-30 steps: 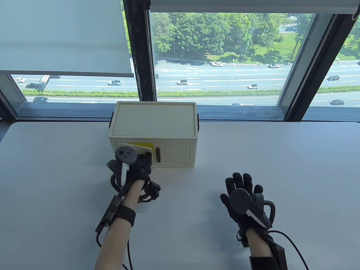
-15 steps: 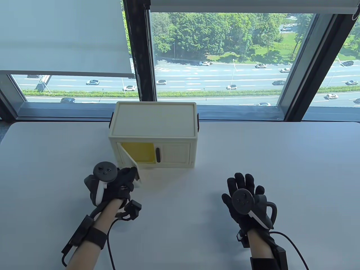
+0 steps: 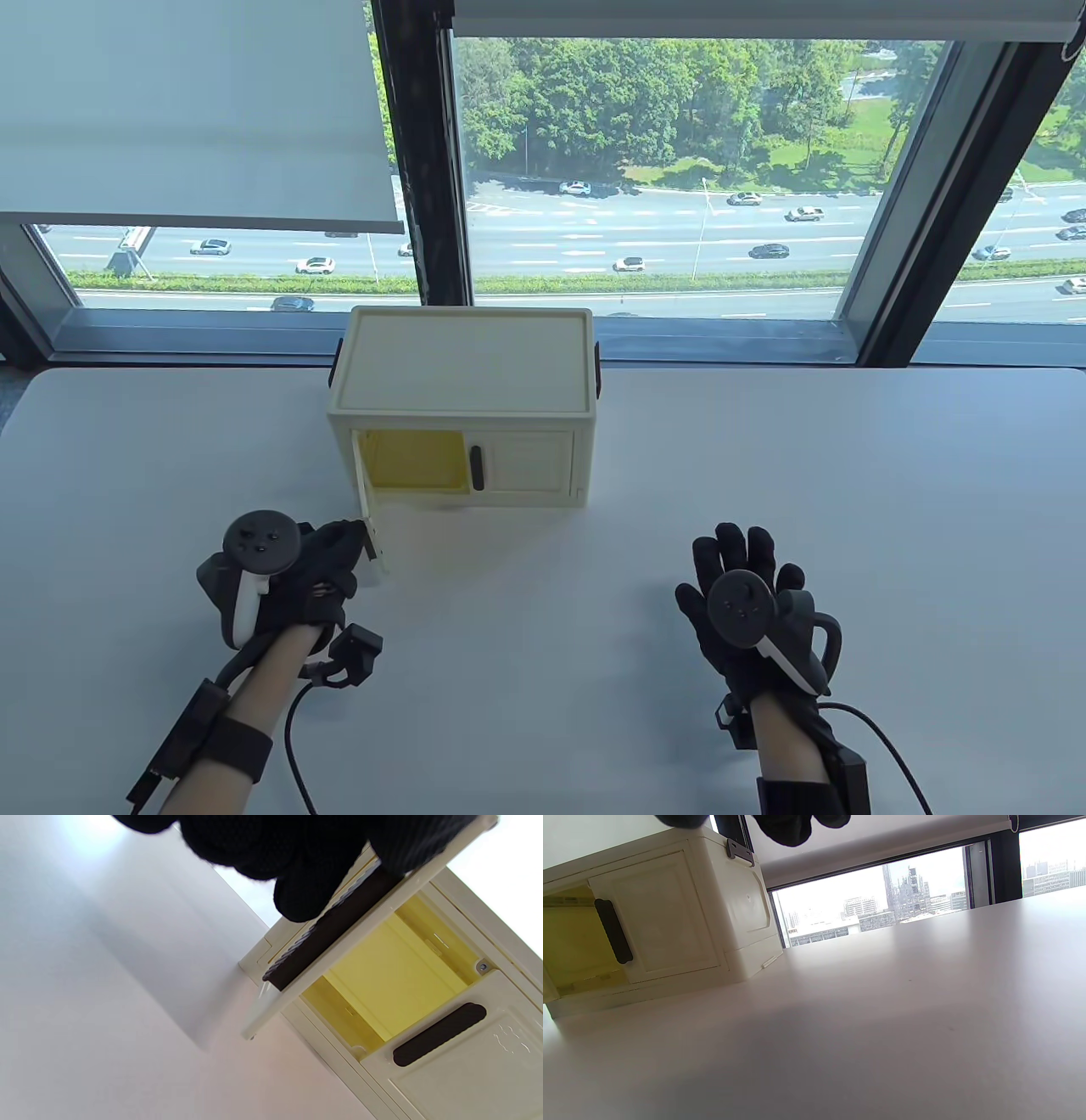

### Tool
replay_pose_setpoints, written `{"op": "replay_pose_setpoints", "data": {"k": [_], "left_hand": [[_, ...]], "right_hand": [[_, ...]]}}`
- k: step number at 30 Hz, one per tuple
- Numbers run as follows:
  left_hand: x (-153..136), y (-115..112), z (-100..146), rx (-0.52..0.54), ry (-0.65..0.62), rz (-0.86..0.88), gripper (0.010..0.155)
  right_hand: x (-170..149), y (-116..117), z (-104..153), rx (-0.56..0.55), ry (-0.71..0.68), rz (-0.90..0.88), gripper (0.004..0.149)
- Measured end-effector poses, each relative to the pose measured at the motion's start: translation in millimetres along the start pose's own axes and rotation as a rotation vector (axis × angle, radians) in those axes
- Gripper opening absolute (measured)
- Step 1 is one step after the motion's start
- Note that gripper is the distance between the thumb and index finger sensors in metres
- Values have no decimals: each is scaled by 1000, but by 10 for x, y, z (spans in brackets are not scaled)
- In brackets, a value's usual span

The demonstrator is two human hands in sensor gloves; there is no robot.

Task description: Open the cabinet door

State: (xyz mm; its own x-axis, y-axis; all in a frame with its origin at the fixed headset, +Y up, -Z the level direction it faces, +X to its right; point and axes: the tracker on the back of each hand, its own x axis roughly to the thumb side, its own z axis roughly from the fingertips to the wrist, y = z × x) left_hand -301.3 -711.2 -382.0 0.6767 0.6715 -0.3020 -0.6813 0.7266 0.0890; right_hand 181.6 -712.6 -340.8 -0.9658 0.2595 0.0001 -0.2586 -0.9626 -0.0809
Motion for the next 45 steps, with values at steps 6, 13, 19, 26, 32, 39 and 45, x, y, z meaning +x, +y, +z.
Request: {"op": "replay_pose_setpoints", "data": {"k": [6,13,19,26,32,39,45], "left_hand": [[-103,87,50,28,-6,7,57],[-257,178,248,70,-70,-43,59],[-410,193,402,36,-118,-112,64],[-482,155,405,-52,-103,-107,69],[-480,104,404,-93,-120,-117,70],[-464,50,432,-133,-128,-128,71],[-444,55,458,-143,-142,-123,71]], "right_hand": [[-3,3,3,-4,1,1,67],[18,17,4,6,6,16,67],[212,44,-19,-14,3,13,68],[695,162,-258,19,-8,6,69],[1393,147,-678,-7,21,-46,67],[2069,70,-1149,-16,300,-157,61],[2350,171,-1433,95,502,-264,60]]}}
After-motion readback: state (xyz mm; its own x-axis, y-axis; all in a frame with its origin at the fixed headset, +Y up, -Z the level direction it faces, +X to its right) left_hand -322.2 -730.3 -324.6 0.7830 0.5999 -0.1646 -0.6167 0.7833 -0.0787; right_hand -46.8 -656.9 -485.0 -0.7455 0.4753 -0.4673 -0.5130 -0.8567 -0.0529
